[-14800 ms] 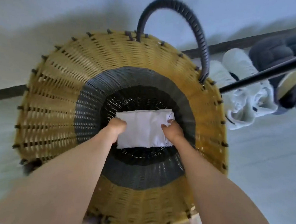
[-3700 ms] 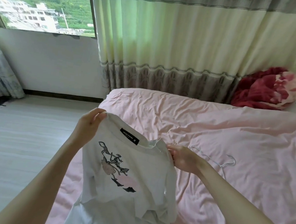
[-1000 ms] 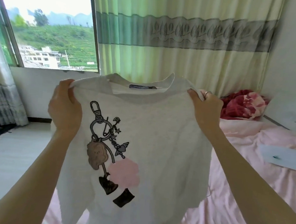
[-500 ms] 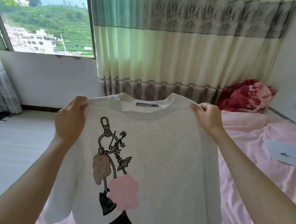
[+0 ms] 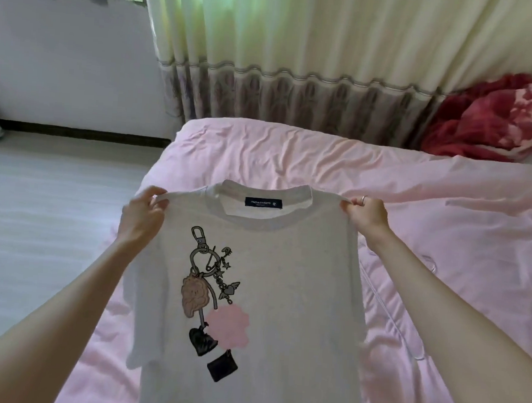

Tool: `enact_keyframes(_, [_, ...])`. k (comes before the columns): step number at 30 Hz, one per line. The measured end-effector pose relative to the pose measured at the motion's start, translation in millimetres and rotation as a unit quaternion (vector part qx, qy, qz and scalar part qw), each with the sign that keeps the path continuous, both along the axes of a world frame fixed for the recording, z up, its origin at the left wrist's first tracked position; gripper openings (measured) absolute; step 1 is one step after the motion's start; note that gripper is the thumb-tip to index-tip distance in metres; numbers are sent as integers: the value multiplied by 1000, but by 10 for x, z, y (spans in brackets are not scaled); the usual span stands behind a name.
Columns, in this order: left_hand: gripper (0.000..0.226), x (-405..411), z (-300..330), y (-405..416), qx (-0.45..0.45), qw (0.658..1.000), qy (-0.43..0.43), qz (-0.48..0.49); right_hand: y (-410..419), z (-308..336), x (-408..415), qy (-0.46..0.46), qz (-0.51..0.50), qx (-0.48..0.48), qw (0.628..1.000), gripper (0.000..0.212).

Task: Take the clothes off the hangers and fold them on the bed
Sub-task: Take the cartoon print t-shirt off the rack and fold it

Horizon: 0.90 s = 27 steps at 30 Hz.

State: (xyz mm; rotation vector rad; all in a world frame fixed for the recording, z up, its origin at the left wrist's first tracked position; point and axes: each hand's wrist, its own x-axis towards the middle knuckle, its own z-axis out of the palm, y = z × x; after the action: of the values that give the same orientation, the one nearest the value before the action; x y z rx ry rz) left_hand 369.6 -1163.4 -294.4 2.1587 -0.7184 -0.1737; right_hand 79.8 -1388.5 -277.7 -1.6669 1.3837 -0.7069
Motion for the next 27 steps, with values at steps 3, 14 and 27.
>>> enact_keyframes(3, [22,275,-391,-376,17,1000,1,3,-380,-403,344,12,-11,17,1000,22])
enact_keyframes(14, [21,977,-1925,-1304,167,986,-15,21,-1297,-2142,1202,123,3,-30,992,31])
enact_keyframes(27, [31,1377,-3319,-1810,288,953,96,-3,-1561,-3724,1451,298,50,2,953,26])
